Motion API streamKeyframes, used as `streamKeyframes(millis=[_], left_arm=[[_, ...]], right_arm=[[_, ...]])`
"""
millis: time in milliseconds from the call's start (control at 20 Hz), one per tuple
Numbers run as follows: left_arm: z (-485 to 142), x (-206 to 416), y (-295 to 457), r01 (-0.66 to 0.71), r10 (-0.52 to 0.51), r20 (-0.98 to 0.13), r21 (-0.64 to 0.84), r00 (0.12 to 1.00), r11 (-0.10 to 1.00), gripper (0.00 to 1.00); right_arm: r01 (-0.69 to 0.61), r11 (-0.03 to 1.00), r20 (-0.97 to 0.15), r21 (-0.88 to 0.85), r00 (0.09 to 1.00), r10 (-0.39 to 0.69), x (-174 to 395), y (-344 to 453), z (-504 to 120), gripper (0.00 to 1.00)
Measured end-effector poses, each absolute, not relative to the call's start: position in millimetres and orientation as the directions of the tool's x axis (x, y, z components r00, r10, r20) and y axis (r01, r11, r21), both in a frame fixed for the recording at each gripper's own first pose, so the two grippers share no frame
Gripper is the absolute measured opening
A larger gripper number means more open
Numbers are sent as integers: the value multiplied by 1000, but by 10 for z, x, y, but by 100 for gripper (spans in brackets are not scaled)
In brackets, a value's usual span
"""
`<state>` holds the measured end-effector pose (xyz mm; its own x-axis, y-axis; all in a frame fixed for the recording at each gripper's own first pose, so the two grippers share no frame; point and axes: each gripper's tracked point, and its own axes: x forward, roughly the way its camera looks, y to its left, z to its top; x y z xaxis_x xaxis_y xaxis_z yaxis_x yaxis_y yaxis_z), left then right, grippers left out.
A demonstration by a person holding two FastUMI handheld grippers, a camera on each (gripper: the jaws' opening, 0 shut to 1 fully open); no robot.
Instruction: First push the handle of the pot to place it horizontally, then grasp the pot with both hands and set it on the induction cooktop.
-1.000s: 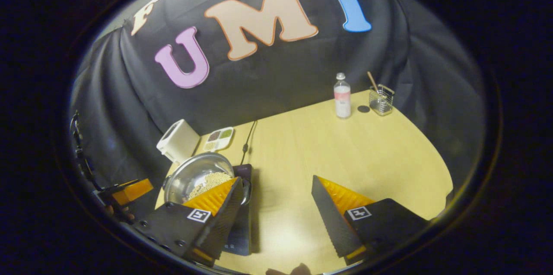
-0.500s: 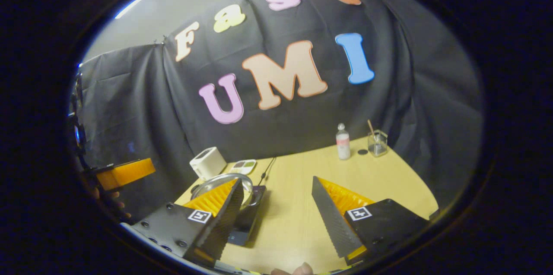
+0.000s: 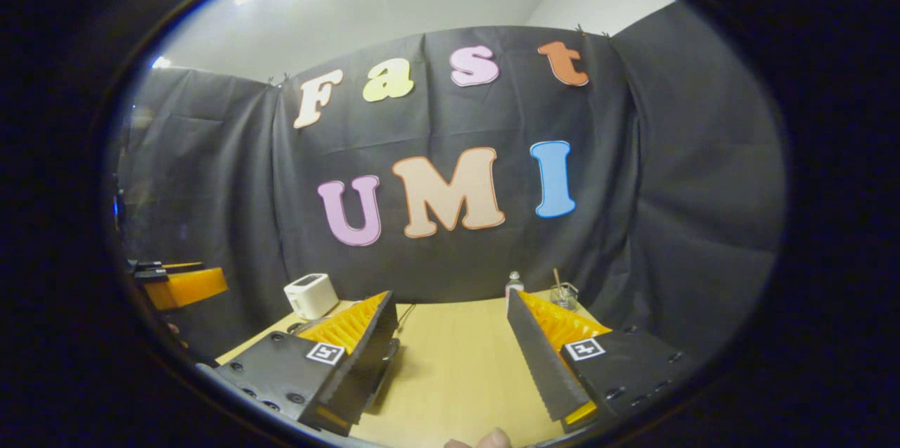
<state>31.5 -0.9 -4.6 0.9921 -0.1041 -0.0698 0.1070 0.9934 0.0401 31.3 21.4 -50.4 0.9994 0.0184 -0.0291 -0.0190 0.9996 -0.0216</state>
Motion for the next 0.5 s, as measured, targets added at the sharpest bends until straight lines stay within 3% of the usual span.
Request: streamKeyframes(millis=[50,100,300,400,450,500], left_arm=[[-59,241,40,104,-102,-62,30,993,994,91],[-119,170,63,108,-107,-70,15,992,994,94],[-203,-8,289,86,-87,-79,-15,993,996,91],[-166,-88,371,78,-78,-32,-1,996,997,91],[-141,-121,354,84,-84,-23,6,996,996,90],[-161,-159,356,87,-86,-32,19,996,996,94]], right_arm=[[2,998,-15,-55,1000,-3,250,209,-472,97],[13,997,-7,-79,1000,-14,152,233,-461,92],[39,988,-12,-146,999,-41,-244,353,-506,92],[53,977,15,-205,999,-51,-285,333,-335,93],[52,980,16,-194,999,-50,-279,365,-310,99],[48,986,14,-162,999,-46,-290,405,-289,99]])
